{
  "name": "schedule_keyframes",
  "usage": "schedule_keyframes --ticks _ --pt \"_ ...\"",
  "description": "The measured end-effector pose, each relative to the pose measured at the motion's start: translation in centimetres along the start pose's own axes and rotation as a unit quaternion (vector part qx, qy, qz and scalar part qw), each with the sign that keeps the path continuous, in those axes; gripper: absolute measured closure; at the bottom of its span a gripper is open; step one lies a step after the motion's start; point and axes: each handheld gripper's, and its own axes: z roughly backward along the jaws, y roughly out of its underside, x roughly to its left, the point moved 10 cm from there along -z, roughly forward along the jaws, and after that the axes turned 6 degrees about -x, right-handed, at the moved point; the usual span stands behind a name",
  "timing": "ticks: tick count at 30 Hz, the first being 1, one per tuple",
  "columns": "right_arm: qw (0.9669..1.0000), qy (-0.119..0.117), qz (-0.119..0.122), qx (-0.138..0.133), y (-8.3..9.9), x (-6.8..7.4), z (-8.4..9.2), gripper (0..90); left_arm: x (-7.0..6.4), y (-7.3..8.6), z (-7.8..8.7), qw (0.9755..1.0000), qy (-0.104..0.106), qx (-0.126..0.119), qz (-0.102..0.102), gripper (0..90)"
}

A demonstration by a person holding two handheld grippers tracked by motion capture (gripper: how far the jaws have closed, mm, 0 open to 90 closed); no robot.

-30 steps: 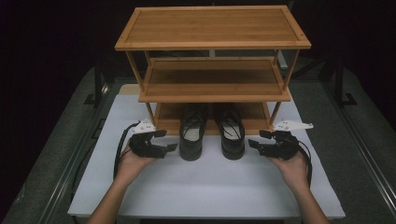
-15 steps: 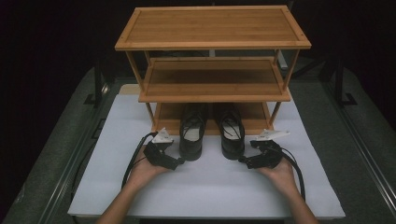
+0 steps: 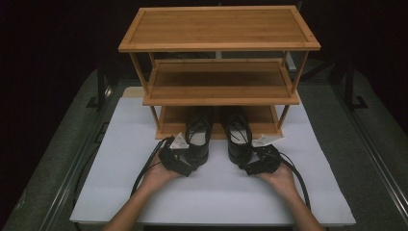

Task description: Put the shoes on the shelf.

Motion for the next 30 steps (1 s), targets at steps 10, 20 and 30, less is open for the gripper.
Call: schedule_keyframes --ticks 10,20,30 --pt "1.0 0.002 -0.009 -0.001 -0.6 0.3 -0.6 8.8 -0.3 -1.4 -1.1 0.9999 0.004 0.0 0.014 2.0" --pt "0.9999 -0.008 -0.008 -0.007 -1.8 1.2 -1.7 9.4 -0.6 -1.9 -1.5 0.9998 0.011 -0.01 0.014 4.1" --pt "0.9995 -0.009 -0.021 -0.02 -2.0 1.7 -1.8 10.0 -0.9 -2.1 -1.7 0.9998 -0.006 0.0 0.017 3.5"
